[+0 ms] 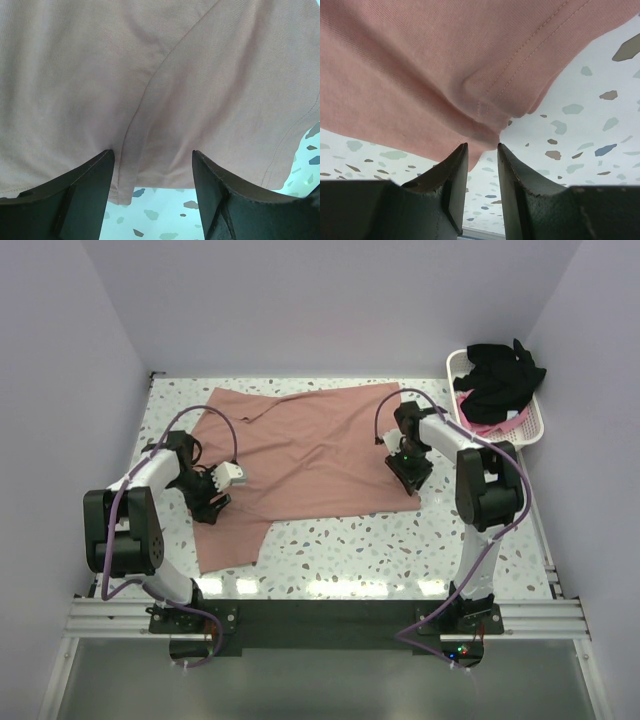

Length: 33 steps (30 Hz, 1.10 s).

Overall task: Fold and stack the t-shirts
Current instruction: Flatten the tshirt out

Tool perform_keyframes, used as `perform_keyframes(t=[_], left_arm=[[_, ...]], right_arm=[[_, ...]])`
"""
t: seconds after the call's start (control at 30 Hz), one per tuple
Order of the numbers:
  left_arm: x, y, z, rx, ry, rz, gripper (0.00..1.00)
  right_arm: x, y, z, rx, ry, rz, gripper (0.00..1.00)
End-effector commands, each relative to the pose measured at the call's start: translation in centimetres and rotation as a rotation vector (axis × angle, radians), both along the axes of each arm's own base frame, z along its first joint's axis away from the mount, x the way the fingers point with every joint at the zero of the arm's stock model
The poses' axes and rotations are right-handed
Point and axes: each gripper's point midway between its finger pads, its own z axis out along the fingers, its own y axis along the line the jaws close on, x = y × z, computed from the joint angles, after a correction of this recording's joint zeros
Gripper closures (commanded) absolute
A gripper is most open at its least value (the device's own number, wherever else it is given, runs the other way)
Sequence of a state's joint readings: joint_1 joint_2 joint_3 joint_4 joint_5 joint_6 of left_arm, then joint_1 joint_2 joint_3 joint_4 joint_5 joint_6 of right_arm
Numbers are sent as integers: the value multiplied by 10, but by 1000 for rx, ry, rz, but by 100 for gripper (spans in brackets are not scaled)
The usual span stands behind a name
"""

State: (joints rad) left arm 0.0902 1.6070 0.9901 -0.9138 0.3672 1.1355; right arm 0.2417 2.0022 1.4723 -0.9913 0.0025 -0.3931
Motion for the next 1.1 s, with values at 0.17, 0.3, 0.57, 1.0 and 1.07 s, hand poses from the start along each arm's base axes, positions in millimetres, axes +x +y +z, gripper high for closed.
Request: perform_keyframes(t=[0.17,0.3,0.57,1.0,1.07], left_arm=[[10,-1,4,-11,-28,4,31],[9,-2,3,-15,-30,3,31],[9,-2,3,-17,-26,1,31],[14,-2,3,-21,-11,0,31],[14,-2,3,-19,-10,0,31]], right_arm=[[-4,3,2,26,24,19,80],[-5,3,3,22,26,28,97],[-3,4,15,33,7,37,99],[4,0,5,33,37,65,66],[1,-1,1,29,50,70,66]])
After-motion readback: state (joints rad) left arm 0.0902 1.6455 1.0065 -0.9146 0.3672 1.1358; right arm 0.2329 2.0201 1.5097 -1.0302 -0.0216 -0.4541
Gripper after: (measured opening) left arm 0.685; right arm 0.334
